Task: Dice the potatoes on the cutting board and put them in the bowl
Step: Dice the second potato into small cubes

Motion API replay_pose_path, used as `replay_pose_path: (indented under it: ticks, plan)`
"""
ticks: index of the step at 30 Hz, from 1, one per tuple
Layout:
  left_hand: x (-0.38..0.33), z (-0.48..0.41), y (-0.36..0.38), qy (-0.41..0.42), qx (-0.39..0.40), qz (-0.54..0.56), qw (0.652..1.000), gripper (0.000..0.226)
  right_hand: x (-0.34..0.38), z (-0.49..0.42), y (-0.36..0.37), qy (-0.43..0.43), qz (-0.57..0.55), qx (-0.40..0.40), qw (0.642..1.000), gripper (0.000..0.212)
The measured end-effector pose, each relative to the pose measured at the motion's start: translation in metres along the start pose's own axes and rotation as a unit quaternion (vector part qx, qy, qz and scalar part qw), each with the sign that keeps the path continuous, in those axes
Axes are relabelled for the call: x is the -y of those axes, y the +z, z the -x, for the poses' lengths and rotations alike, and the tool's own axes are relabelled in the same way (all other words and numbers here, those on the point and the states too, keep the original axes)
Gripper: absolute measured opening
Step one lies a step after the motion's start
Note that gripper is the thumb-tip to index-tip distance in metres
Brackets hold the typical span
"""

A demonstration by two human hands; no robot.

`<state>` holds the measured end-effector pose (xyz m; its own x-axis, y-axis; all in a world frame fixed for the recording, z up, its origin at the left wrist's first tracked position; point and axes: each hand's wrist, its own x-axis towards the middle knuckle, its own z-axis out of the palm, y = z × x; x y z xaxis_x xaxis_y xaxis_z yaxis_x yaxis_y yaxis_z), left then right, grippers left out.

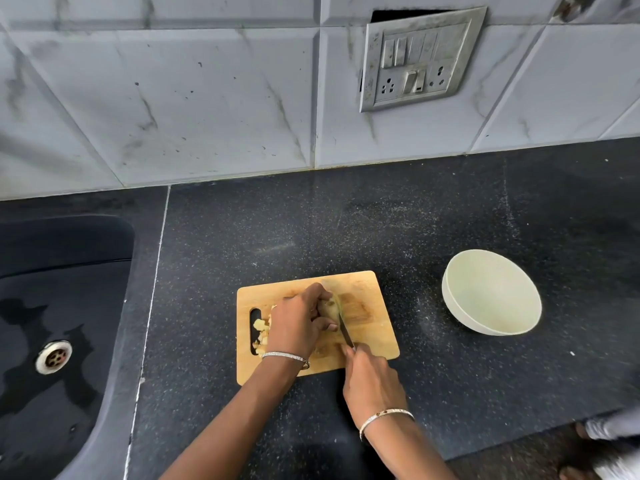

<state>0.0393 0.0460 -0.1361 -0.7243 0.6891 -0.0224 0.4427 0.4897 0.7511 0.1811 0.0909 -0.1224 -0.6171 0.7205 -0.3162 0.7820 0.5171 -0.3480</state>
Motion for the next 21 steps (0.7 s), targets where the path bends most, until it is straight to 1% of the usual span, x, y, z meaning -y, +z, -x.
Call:
replay_pose_path:
  ticks: [5,7,12,15,18,21]
  plan:
    - [0.000,0.001,0.001,-0.003,-0.004,0.003,1.000,0.043,-0.011,0.023,0.000,0.005,0.013,0.010,1.000,0.039]
    - [0.001,0.001,0.002,0.000,-0.004,-0.001,1.000,0.044,-0.014,0.030,0.001,0.014,0.007,0.016,1.000,0.035]
    - [0.001,0.000,0.001,-0.003,-0.005,-0.011,1.000,0.043,-0.026,0.052,-0.001,0.030,0.008,0.050,0.998,0.033]
    - [0.001,0.000,0.000,-0.002,-0.004,-0.011,1.000,0.044,-0.033,0.071,-0.010,0.054,0.038,0.062,0.996,0.034]
    - [0.000,0.001,0.000,-0.001,-0.004,-0.007,1.000,0.044,-0.037,0.079,-0.024,0.043,0.032,0.042,0.998,0.039]
    - [0.001,0.003,0.001,-0.004,-0.007,0.002,1.000,0.043,-0.033,0.068,-0.029,0.021,-0.001,-0.014,1.000,0.044]
